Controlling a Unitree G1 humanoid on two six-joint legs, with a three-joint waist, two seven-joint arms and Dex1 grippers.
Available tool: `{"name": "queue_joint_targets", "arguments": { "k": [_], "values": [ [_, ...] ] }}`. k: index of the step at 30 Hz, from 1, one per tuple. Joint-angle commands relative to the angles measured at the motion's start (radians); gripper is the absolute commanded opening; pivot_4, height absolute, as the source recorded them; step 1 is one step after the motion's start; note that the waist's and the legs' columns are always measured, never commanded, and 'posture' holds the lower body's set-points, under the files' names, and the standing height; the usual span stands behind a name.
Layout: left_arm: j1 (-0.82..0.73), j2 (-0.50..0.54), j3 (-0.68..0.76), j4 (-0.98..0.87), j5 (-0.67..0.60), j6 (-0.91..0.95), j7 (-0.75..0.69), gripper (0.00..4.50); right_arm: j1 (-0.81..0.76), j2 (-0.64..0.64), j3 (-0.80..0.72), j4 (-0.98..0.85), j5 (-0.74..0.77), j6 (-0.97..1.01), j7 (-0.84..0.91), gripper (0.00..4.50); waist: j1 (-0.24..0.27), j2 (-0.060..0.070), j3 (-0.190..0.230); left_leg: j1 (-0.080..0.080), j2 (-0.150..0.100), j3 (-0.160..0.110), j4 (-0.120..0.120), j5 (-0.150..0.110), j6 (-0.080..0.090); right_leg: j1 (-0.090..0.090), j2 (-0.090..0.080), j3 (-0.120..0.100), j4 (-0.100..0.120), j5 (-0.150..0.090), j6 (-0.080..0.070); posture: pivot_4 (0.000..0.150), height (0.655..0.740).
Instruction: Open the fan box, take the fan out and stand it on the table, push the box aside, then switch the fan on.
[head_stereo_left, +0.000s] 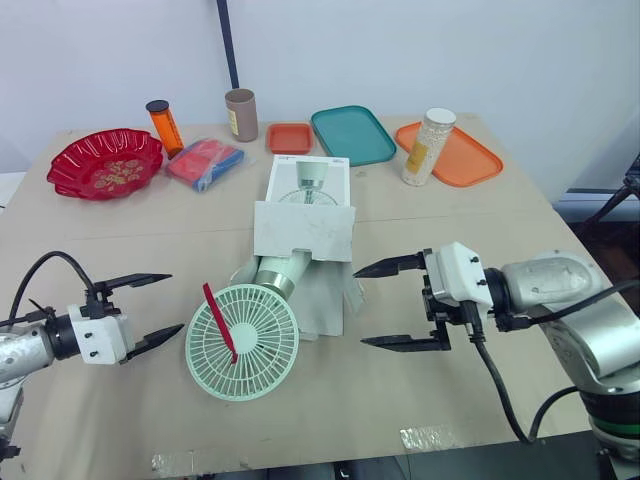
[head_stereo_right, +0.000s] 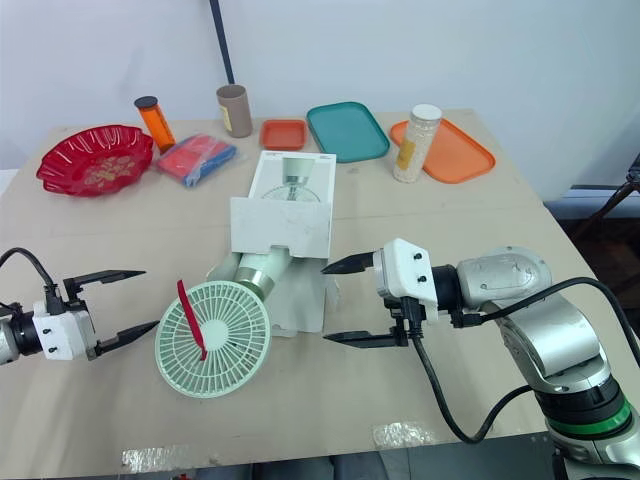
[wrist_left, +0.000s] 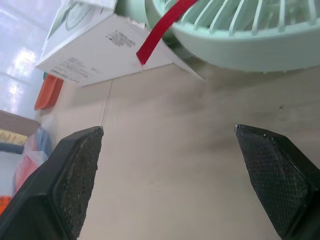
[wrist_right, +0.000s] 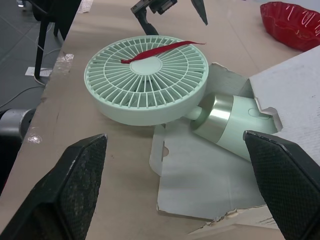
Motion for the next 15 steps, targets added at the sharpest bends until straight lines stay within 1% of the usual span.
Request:
{"name": "queue_joint_targets", "arguments": {
  "k": [1,6,11,15],
  "values": [
    [-0.003,0.021,-0.015,-0.012,-0.027,-0.073,-0.006,4.5,-0.001,-0.016,-0.001,-0.013,-0.002,-0.017,0.01,4.45,0.0,0.0,0.0,0.0,0.0,0.0,0.0,0.0,0.0,0.0,0.0,0.0,0.0,0.0,0.0,0.15,0.74],
    [-0.045,0.021,-0.035,0.007,-0.004,-0.187,0.022,4.5,-0.002,-0.02,0.0,-0.002,-0.002,-0.013,0.018,4.45,0.001,0.0,0.0,0.0,0.0,0.0,0.001,0.0,0.0,0.0,0.0,0.0,0.001,0.0,0.0,0.15,0.74],
    [-0.124,0.018,-0.067,0.092,0.087,-0.428,0.062,4.5,-0.005,-0.013,0.006,-0.007,-0.005,-0.012,0.016,4.45,0.001,0.0,0.0,0.001,0.0,0.0,0.001,0.0,0.0,0.0,0.0,0.0,0.002,0.0,0.0,0.15,0.74],
    [-0.172,0.033,-0.12,0.185,0.167,-0.566,0.094,4.5,-0.003,-0.012,0.009,-0.01,-0.006,-0.014,0.014,4.45,0.0,0.0,0.0,0.002,0.0,0.001,0.001,0.0,0.0,0.0,0.0,0.0,0.004,0.0,0.0,0.15,0.74]
  ]
}}
